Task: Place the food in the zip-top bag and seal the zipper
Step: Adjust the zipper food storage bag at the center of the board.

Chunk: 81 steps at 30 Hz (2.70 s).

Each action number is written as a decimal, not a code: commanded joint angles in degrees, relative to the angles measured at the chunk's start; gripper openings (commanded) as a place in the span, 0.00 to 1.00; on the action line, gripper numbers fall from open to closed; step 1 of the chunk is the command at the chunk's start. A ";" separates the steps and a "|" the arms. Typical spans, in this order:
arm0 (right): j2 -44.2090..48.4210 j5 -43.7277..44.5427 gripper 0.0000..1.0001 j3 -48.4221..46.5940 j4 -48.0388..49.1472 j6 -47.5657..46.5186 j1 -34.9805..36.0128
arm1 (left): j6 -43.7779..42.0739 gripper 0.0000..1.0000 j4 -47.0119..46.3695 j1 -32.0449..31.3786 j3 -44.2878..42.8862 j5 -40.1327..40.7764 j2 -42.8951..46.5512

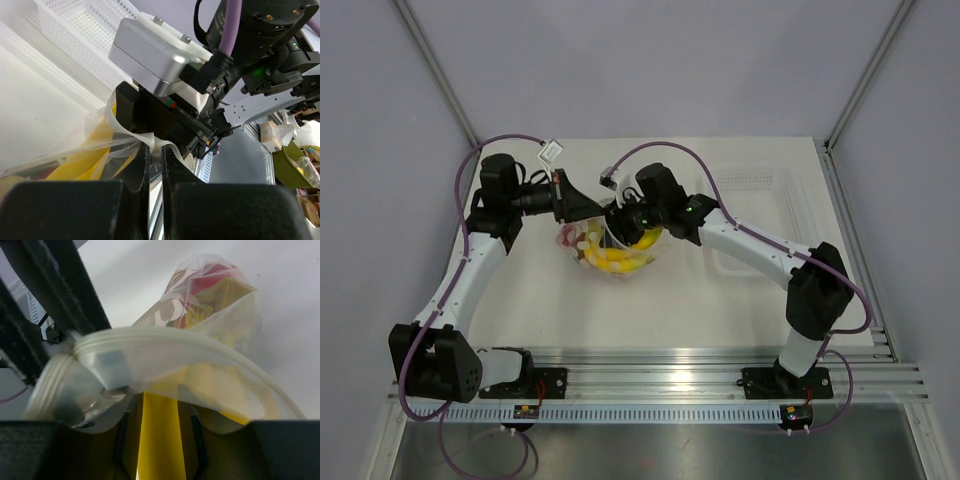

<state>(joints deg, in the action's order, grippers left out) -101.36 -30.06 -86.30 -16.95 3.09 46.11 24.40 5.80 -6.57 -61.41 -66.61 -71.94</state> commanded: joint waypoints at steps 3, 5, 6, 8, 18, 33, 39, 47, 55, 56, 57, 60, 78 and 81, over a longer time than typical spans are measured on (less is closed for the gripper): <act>10.12 7.82 0.46 0.52 -0.96 -2.64 1.35 | -2.87 0.00 -0.97 -0.55 -0.47 -0.89 2.51; 12.67 10.54 0.48 -0.35 -2.90 -5.87 1.27 | -3.05 0.00 -0.79 -0.55 -0.47 -1.06 2.68; 13.29 11.86 0.48 -0.62 -5.18 -6.60 1.27 | -3.13 0.00 -0.79 -0.55 -0.55 -1.15 2.86; 15.30 15.02 0.48 -1.15 -7.21 -9.05 1.18 | -3.13 0.00 -0.88 -0.55 -0.64 -1.24 2.86; 20.86 12.67 0.68 -2.55 -13.35 -19.16 0.92 | -9.97 0.00 5.95 -0.55 -2.31 -4.40 2.60; 11.10 2.22 0.70 -12.30 -20.13 -36.84 0.91 | -35.10 0.00 32.58 -0.64 -11.00 -10.91 -2.32; 8.47 0.70 0.70 -13.71 -21.02 -37.63 0.91 | -37.59 0.00 35.24 -0.73 -12.33 -11.26 -3.38; 3.19 -1.66 0.62 -18.63 -22.16 -37.72 -1.20 | -39.87 0.00 37.61 -0.81 -12.86 -11.00 -3.03; -3.40 -5.00 0.52 -25.75 -24.97 -38.69 -1.28 | -42.07 0.00 40.16 -0.90 -14.44 -11.00 -3.73; -3.93 -5.96 0.45 -26.54 -26.10 -38.60 -1.28 | -42.59 0.00 41.64 -0.99 -14.79 -11.17 -3.99; -4.63 -6.32 0.31 -27.85 -26.55 -38.69 -1.28 | -44.68 0.00 43.14 -1.08 -16.19 -11.26 -4.43; -4.38 -4.57 0.00 -27.87 -27.26 -38.34 -1.28 | -46.81 0.00 46.58 -1.34 -18.13 -11.26 -6.01; 5.74 -0.53 0.00 -10.91 -8.54 -21.13 -4.62 | -21.71 0.74 15.57 3.23 0.55 14.75 14.27; 5.56 -0.34 0.00 -10.90 -7.40 -19.01 -5.06 | -20.27 0.72 11.34 2.88 6.45 14.31 21.04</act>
<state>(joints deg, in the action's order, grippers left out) -96.64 -31.70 -95.39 -28.29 -20.53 41.78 -0.03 26.13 -3.38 -59.90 -56.36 -55.42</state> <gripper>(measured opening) 0.009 0.722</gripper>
